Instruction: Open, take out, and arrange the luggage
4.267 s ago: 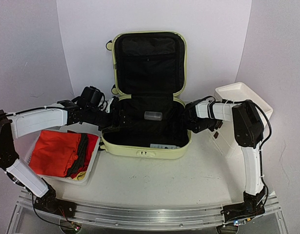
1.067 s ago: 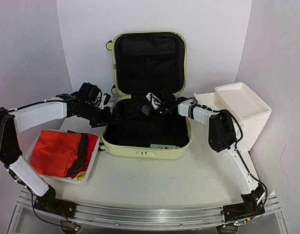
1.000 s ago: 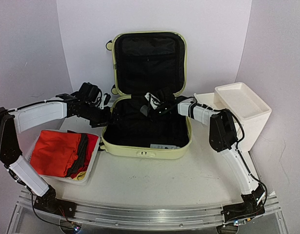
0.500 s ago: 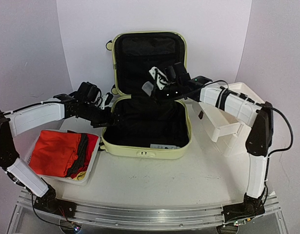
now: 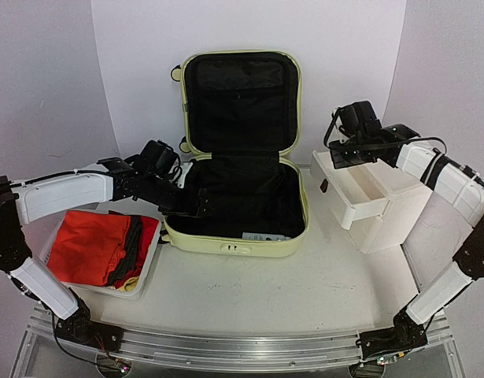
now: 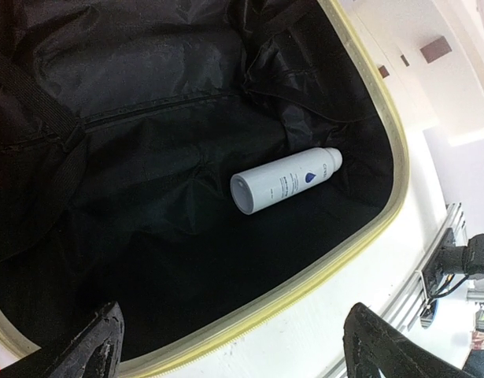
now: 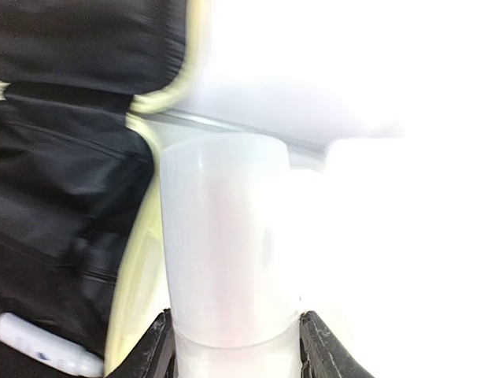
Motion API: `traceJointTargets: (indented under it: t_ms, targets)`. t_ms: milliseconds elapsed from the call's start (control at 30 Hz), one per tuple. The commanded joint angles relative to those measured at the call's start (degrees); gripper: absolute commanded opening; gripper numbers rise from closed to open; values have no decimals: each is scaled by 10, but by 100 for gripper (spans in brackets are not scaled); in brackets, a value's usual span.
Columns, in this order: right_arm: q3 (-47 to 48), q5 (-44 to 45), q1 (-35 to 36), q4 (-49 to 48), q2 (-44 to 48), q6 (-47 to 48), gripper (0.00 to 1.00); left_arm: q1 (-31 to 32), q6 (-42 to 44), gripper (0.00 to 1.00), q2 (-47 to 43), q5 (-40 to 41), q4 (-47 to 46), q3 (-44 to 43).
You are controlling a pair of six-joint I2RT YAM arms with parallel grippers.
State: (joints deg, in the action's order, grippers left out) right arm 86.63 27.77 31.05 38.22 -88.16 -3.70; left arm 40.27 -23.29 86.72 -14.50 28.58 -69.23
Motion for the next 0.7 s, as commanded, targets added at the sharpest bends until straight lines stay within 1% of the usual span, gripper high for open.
traceJointTargets:
  t_ms: [0,33,67,100,133,167,200,233,333,467,567,667]
  targets:
    - [-31,48,-18,33,38,-48,32,23,17,98,12,36,-2,-25]
    - [-41,49,-23,35,42,-50,33,27,18,98,17,39,-1,-29]
    - [-48,44,-27,35,44,-50,38,30,19,98,22,42,1,-32]
    - [-54,39,-29,35,45,-49,47,33,20,98,28,45,4,-37]
    - [-55,39,-30,39,43,-49,60,35,21,98,35,47,8,-42]
    - [-52,40,-31,45,40,-49,75,37,23,98,42,52,12,-48]
    - [-43,40,-31,52,37,-49,84,39,25,98,49,56,19,-53]
    - [-35,36,-31,61,36,-47,88,40,28,98,56,60,24,-59]
    - [-16,-5,-31,69,47,-42,92,46,37,98,80,68,42,-80]
    - [10,-94,-30,82,61,-39,94,58,66,99,128,65,78,-123]
    - [21,-154,-30,86,67,-39,94,62,98,99,187,55,136,-176]
    - [25,-183,-31,90,70,-41,95,65,95,100,245,41,197,-236]
